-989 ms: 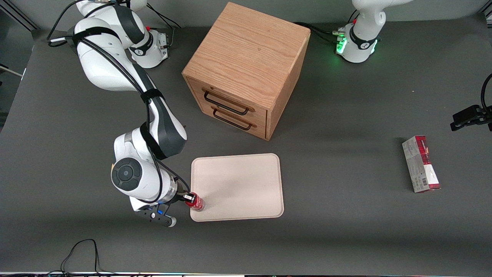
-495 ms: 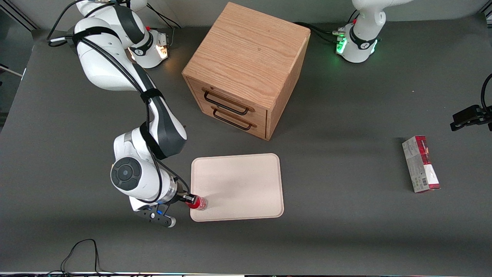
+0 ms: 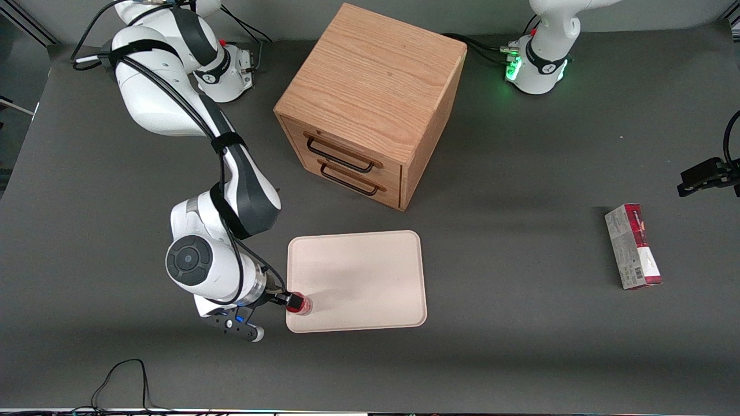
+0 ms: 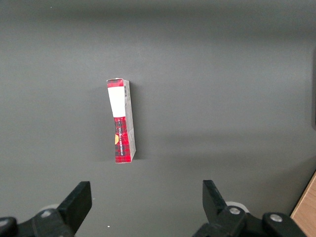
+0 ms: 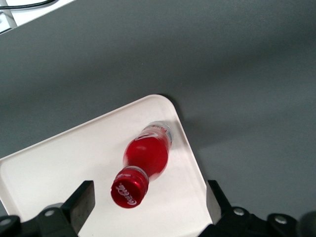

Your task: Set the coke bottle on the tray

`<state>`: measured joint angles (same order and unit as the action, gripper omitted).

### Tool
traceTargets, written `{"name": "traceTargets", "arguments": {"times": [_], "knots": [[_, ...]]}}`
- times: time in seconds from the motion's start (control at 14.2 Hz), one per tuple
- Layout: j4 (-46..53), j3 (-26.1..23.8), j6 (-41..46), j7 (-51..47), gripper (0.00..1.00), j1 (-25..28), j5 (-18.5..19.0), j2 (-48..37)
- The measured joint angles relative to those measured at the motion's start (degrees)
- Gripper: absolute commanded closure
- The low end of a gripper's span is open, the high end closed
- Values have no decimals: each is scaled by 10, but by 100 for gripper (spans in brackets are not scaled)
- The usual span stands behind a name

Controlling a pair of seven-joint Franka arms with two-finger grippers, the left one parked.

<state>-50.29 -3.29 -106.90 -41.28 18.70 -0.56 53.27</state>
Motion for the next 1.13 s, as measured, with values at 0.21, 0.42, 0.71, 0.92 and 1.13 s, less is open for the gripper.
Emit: {"name": "traceTargets", "arguments": {"times": [0.21, 0.42, 0.71, 0.92, 1.13], "knots": [[1, 0, 0, 0, 0, 0, 0, 0], [8, 0, 4, 0, 0, 0, 0, -2], [5, 0, 89, 3, 0, -1, 0, -46], [-68, 1, 114, 57, 0, -15, -2, -118], [-207, 2, 113, 150, 0, -54, -7, -225]]}}
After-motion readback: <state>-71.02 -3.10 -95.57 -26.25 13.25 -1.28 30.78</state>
